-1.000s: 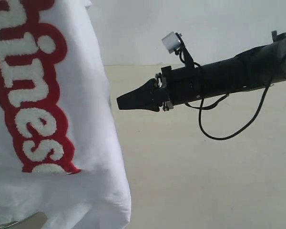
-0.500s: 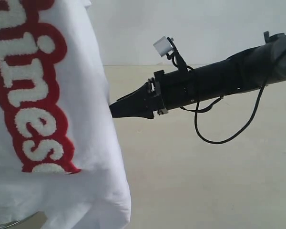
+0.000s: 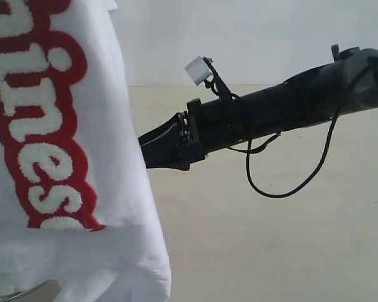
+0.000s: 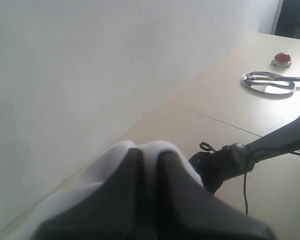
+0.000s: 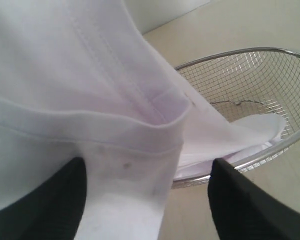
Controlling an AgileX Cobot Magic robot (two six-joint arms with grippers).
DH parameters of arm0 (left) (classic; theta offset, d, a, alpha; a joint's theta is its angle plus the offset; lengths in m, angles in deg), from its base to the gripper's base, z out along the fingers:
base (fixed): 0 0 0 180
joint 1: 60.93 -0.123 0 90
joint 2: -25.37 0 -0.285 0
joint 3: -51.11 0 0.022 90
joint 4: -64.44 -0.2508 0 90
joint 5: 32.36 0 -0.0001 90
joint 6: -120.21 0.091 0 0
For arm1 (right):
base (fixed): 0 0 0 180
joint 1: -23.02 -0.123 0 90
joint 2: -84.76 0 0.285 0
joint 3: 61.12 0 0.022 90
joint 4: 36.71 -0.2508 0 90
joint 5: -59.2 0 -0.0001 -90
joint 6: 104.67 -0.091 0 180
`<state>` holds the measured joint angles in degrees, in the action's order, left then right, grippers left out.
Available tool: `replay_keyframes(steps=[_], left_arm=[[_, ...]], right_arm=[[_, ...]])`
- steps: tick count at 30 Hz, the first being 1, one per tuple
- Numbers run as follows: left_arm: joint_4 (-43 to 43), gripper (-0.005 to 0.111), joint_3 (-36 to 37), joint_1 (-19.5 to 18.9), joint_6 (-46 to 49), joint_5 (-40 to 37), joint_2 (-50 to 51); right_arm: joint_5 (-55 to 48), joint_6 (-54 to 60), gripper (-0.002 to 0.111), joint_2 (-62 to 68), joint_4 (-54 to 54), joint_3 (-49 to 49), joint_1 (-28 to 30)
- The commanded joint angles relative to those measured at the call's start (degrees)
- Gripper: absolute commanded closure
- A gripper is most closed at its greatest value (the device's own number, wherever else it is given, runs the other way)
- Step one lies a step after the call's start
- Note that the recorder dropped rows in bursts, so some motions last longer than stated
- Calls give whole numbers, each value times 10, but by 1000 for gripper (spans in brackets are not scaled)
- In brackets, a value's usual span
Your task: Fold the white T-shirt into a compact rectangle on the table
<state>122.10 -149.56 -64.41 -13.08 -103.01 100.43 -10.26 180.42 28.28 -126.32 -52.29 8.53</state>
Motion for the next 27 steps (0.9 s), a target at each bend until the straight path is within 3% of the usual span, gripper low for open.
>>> replay_keyframes(steps=[1,7,12,20,27], left_arm=[[8,102,-5,2,-6,7,0],[8,102,-5,2,-8,7,0],[8,102,-5,2,-8,7,0],[8,102,-5,2,-9,7,1],[8,102,-5,2,-10,7,1]], right_arm=[[-5,25,64,-8,-6,-3,-16],[-5,34,108,-8,-28,-3,-21],[12,-16,108,-18,-26,-3,-3],[-3,-80,108,-76,-16,-3,72],[-5,-108,108,-92,9,-3,94]])
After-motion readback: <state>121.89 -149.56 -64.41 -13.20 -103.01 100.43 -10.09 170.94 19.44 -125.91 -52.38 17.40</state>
